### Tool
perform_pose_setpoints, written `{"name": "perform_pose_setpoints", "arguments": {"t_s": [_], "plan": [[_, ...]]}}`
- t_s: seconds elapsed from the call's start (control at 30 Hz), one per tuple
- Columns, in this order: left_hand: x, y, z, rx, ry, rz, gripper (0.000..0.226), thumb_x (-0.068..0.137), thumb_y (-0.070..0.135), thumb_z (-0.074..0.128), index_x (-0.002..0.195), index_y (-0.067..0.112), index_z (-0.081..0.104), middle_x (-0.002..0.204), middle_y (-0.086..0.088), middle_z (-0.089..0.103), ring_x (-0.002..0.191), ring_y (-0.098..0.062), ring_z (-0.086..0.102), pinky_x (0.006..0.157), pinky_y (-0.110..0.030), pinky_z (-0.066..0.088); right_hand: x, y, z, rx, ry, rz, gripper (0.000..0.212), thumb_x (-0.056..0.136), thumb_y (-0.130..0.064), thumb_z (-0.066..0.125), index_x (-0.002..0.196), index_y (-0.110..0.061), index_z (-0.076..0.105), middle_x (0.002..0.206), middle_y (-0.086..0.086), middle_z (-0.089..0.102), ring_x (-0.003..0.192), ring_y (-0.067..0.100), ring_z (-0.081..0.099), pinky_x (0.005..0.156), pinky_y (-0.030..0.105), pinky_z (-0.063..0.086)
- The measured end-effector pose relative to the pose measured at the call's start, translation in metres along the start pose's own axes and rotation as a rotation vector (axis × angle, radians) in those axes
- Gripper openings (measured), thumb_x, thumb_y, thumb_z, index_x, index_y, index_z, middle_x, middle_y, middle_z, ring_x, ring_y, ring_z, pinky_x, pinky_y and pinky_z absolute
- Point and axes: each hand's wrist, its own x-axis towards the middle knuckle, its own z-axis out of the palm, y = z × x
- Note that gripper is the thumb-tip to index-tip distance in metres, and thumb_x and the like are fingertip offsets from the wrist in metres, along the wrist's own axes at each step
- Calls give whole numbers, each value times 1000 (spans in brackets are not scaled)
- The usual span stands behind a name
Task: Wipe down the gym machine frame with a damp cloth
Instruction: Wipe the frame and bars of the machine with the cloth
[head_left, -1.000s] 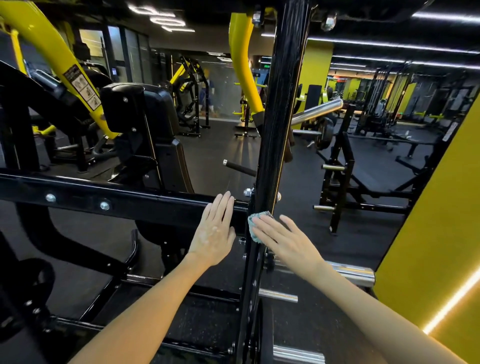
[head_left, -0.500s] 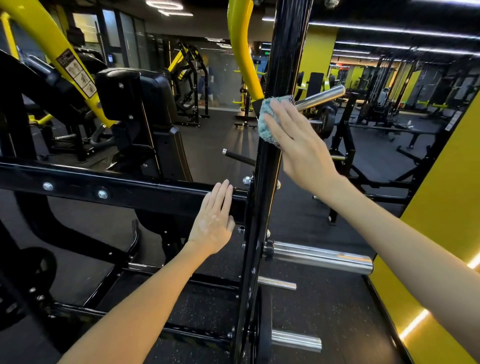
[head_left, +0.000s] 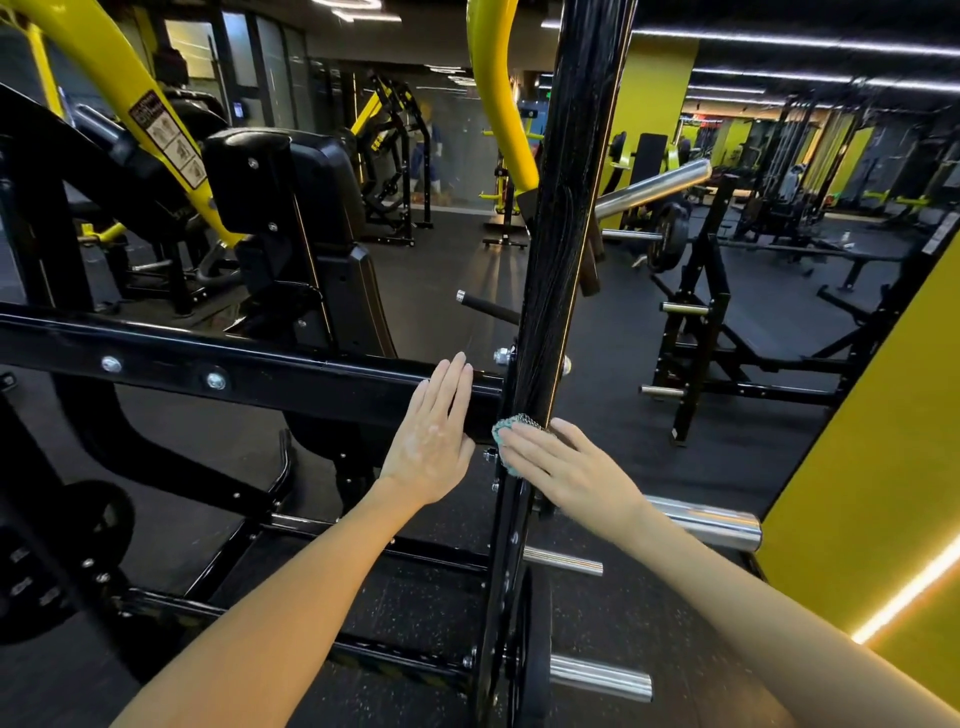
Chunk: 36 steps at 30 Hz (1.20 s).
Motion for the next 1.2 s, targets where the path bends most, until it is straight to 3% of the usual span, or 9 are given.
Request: {"name": "perform_pose_setpoints", "arguments": {"t_s": [0.07, 0.17, 0.3, 0.37, 0.53, 0.63, 0.77, 0.93, 1.2], "plan": [[0, 1, -1, 4, -15, -11, 85, 87, 22, 52, 156, -1, 9, 165, -18, 7, 152, -31, 8, 123, -45, 16, 5, 14, -18, -17, 36, 16, 69, 97, -1, -4, 144, -10, 46, 154, 9, 40, 142, 24, 37, 115, 45, 19], [2, 4, -3, 10, -44, -37, 88, 87, 24, 53, 156, 0, 5, 165, -16, 4, 153, -30, 4, 124, -43, 11, 25, 44, -54, 6, 142, 137, 65, 92, -1, 5, 145, -5, 41, 154, 14, 38, 143, 27, 35, 114, 48, 20], [2, 6, -7, 42, -76, -53, 88, 90, 24, 56, 156, 1, 3, 165, -15, 1, 153, -29, 1, 124, -41, 6, 64, 85, -96, -40, 292, 264, 54, 88, -3, 48, 142, -3, 45, 153, 15, 39, 144, 29, 31, 115, 47, 20], [2, 8, -9, 52, -75, -66, 88, 90, 24, 58, 156, 0, 4, 165, -16, 3, 153, -30, 3, 123, -39, 3, 74, 90, -102, -25, 355, 319, 56, 85, -1, 55, 140, -2, 47, 152, 15, 40, 144, 29, 31, 115, 47, 22], [1, 11, -10, 35, -77, -79, 87, 92, 23, 54, 156, 2, -1, 165, -14, -4, 153, -28, -3, 121, -35, -6, 56, 46, -61, 42, 412, 318, 42, 97, 5, 40, 137, -1, 50, 148, 15, 46, 141, 30, 38, 112, 44, 30], [0, 9, -10, 27, -81, -51, 89, 90, 24, 54, 156, 2, -2, 165, -15, -4, 153, -30, -2, 124, -40, 1, 28, 7, -27, 30, 291, 224, 47, 105, 0, 18, 133, -3, 56, 145, 13, 50, 137, 28, 44, 107, 44, 39], [0, 6, -4, 16, -45, -19, 86, 90, 27, 48, 155, -1, 1, 165, -18, -1, 153, -32, 1, 124, -46, 14, -1, -28, 8, 42, 60, 154, 58, 102, 1, 8, 138, -7, 53, 152, 9, 43, 142, 23, 33, 112, 42, 26], [-7, 7, 4, 36, -25, 35, 85, 91, 28, 46, 155, -3, -1, 164, -20, -4, 152, -35, 2, 123, -44, 14, 2, -15, -6, 16, -4, 96, 54, 92, 0, 28, 138, -11, 54, 151, 6, 45, 140, 19, 35, 112, 45, 24], [-11, 7, 8, 30, -2, 76, 86, 89, 22, 56, 155, -4, 6, 164, -19, -1, 152, -33, 5, 121, -40, 8, 52, 57, -80, -54, 161, 316, 55, 91, -3, 25, 143, -4, 44, 154, 14, 38, 143, 29, 32, 113, 51, 24]]}}
